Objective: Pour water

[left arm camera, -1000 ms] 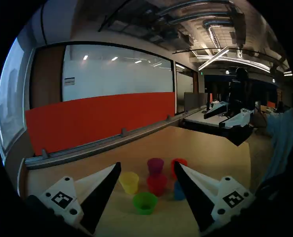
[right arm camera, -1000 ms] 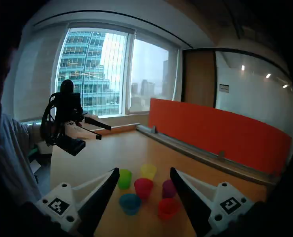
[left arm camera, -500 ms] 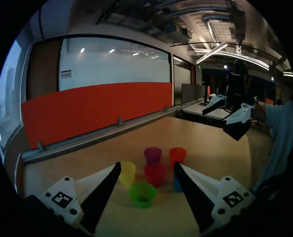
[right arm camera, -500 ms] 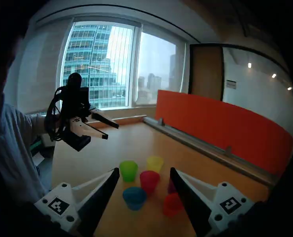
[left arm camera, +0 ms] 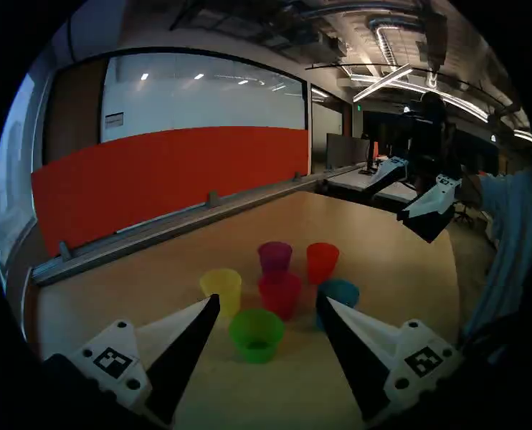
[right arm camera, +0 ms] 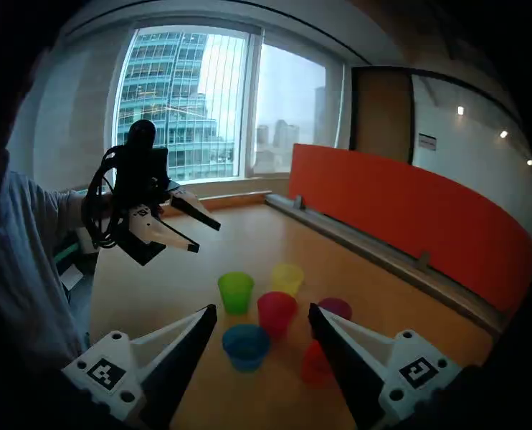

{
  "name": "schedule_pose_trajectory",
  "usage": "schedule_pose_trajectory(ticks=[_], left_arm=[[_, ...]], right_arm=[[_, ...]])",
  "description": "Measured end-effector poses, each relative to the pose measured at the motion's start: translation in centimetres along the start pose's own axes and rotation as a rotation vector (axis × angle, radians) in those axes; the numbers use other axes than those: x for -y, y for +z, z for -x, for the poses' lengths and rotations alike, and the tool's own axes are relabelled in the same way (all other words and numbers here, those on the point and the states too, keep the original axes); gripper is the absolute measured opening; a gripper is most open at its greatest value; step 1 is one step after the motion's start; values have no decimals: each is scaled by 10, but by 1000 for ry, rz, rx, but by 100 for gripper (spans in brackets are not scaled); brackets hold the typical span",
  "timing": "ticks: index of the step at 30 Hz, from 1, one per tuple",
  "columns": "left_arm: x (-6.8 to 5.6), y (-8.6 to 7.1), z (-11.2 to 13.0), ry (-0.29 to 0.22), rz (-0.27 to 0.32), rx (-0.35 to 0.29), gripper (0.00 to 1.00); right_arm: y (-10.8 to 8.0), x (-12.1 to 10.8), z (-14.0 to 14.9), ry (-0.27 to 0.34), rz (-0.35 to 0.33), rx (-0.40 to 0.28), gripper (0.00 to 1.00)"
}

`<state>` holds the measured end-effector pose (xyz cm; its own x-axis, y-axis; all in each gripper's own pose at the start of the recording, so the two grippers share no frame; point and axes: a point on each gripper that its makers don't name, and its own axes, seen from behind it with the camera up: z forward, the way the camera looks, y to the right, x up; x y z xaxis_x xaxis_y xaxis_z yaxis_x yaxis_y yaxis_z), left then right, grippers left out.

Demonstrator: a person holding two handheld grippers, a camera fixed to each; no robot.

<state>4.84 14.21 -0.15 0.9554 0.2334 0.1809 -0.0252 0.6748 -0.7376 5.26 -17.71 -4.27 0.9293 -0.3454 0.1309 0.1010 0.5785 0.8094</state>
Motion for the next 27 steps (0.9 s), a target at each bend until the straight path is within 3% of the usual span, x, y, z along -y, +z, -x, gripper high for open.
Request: schedule_pose_trajectory(ticks=[17, 27], left_arm=[[2, 17, 56, 23, 15, 114, 100], [6, 26, 86, 8, 18, 176, 100]], right_arm=[[26, 7, 48, -11, -39, 92, 100], [38, 13, 77, -8, -60, 145, 100]])
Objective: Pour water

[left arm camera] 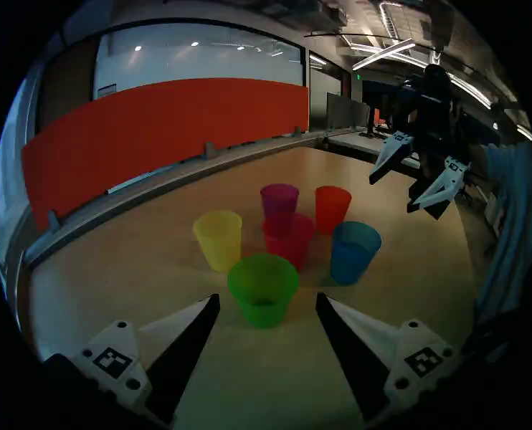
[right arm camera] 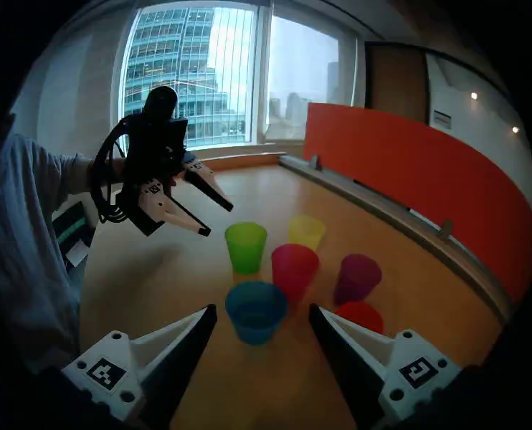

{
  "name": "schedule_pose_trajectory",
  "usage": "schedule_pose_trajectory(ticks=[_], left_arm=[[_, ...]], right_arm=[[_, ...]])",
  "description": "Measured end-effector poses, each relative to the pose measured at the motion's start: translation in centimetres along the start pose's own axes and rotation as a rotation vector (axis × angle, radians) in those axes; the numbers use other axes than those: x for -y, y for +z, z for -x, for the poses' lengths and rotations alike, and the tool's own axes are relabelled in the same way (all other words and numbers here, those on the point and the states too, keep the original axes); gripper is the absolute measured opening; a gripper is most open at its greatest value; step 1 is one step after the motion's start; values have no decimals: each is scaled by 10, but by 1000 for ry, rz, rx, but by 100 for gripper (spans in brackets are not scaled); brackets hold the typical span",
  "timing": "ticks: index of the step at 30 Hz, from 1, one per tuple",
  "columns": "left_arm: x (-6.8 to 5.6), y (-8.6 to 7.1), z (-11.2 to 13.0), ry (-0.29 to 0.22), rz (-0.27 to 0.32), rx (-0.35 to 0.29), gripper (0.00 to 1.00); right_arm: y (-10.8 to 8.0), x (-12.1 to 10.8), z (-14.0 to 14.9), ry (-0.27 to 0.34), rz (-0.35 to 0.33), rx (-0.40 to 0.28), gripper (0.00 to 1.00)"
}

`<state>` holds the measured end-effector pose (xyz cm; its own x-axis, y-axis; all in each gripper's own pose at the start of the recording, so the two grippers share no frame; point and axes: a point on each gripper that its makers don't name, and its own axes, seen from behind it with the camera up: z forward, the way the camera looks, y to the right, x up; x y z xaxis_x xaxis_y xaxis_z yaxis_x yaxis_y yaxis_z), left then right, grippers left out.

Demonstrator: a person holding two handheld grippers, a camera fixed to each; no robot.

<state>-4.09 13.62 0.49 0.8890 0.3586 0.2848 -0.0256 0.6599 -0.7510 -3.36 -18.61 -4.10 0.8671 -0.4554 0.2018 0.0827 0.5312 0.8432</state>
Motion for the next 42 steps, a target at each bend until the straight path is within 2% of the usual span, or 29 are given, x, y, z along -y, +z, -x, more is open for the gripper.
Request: schedule_pose_trajectory(ticks=[8, 20, 32, 42], left_arm=[[1, 9, 15, 10, 8, 42, 100], [5, 28, 20, 20, 23, 93, 100], [6, 51, 18, 30, 44, 122, 100], [1, 62, 16, 27, 67, 136, 100]], right_arm=[[9, 2, 13, 4, -9, 22, 100], [22, 3, 26, 10, -22, 45, 100], [37, 0, 37, 10, -26, 62, 100], [52, 0, 45, -3, -36, 81, 100]])
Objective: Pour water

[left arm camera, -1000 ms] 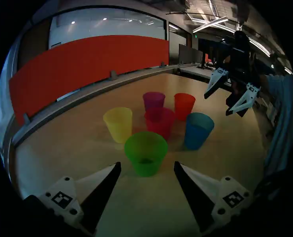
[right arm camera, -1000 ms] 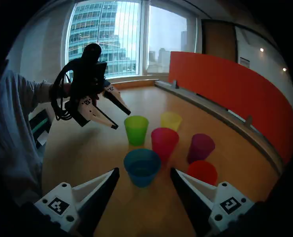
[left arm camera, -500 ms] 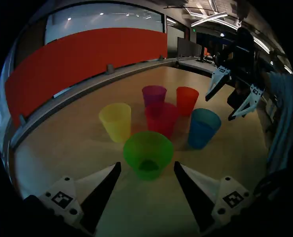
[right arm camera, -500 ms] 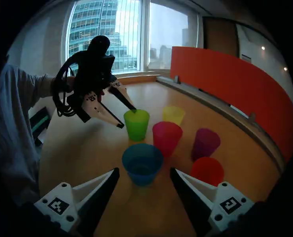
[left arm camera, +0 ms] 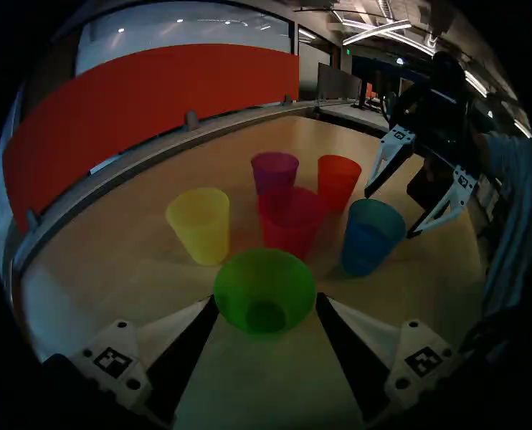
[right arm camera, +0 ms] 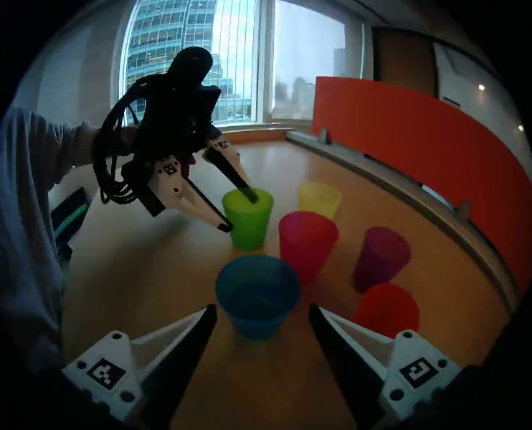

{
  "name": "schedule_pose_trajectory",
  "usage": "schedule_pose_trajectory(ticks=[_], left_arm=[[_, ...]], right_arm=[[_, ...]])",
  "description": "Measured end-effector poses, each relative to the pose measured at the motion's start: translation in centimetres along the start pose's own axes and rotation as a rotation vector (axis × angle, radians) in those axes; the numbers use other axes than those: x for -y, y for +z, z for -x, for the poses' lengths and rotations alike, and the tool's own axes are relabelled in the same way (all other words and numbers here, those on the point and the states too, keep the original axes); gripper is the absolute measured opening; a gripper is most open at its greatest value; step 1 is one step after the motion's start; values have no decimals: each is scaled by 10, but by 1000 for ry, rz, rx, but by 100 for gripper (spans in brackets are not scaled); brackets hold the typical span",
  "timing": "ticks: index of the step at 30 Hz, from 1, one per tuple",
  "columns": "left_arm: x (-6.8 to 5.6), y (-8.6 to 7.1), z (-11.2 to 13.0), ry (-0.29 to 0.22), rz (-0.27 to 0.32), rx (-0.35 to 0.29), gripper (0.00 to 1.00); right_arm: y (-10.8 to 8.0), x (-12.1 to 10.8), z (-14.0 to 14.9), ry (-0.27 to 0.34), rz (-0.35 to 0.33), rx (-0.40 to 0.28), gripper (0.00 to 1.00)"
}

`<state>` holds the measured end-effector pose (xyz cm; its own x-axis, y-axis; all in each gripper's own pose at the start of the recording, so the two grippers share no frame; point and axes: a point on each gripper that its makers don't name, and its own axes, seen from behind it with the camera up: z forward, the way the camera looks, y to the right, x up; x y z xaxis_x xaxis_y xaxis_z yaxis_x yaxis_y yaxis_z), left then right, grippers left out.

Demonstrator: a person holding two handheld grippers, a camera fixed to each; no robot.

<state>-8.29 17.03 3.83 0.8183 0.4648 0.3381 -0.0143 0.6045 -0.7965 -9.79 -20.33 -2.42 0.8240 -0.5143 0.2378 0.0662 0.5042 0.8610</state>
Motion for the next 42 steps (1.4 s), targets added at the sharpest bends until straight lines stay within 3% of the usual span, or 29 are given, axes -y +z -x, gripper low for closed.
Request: schedule_pose_trajectory(ticks=[17, 23, 42], left_arm=[[-1, 10, -4, 17, 13, 3, 100], [2, 11, -4, 21, 6, 1, 89], [2, 10, -5, 24, 14, 2, 89]], right_arm=[[21, 1, 1, 3, -14, 7, 100], [24, 1, 0, 3, -18, 4, 100], [39, 5, -4, 8, -25, -6, 100]])
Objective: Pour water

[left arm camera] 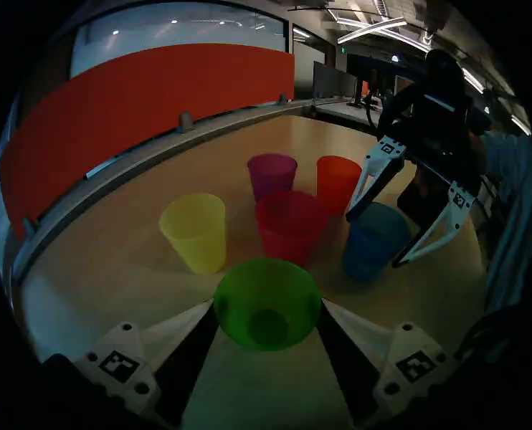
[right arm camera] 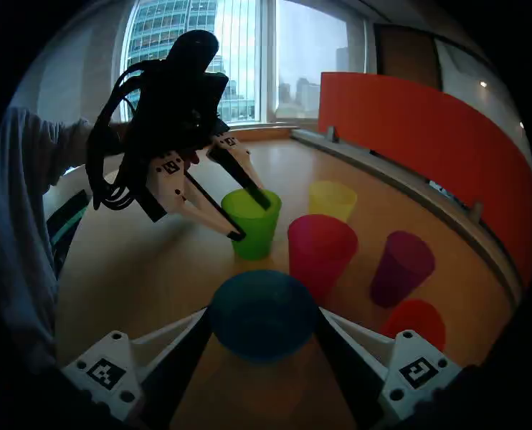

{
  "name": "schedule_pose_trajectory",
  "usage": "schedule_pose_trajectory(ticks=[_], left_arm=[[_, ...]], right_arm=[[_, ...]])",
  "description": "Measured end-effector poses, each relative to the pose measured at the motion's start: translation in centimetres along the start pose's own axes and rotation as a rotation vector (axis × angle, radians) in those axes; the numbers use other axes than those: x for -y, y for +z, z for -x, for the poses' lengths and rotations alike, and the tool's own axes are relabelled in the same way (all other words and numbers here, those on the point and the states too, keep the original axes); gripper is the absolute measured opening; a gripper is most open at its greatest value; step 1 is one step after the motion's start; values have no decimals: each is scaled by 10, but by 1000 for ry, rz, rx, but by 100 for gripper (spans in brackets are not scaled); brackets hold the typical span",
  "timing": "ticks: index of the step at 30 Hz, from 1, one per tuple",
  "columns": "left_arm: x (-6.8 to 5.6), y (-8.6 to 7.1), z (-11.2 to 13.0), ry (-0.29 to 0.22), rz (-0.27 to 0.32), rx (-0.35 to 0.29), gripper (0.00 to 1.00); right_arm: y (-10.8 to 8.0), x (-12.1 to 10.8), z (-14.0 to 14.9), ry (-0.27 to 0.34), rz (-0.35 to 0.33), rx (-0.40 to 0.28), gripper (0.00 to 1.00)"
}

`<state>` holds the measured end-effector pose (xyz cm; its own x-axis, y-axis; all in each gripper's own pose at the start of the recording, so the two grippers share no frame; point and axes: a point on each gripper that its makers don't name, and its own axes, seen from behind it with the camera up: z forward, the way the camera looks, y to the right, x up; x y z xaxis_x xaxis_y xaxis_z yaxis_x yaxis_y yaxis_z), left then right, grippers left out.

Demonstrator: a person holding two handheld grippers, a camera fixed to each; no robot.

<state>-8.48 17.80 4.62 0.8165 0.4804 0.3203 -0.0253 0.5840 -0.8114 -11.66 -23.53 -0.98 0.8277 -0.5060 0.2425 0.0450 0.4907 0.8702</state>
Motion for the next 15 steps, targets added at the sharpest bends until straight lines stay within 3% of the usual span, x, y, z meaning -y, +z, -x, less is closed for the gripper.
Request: schedule_pose_trajectory(ticks=[6, 15], left_arm=[[-1, -2, 1, 5, -4, 1, 89], [-3, -5, -2, 5, -8, -10, 89]], right_arm=[[2, 1, -1, 3, 5, -2, 93], [-3, 4, 1, 8, 9, -2, 92]])
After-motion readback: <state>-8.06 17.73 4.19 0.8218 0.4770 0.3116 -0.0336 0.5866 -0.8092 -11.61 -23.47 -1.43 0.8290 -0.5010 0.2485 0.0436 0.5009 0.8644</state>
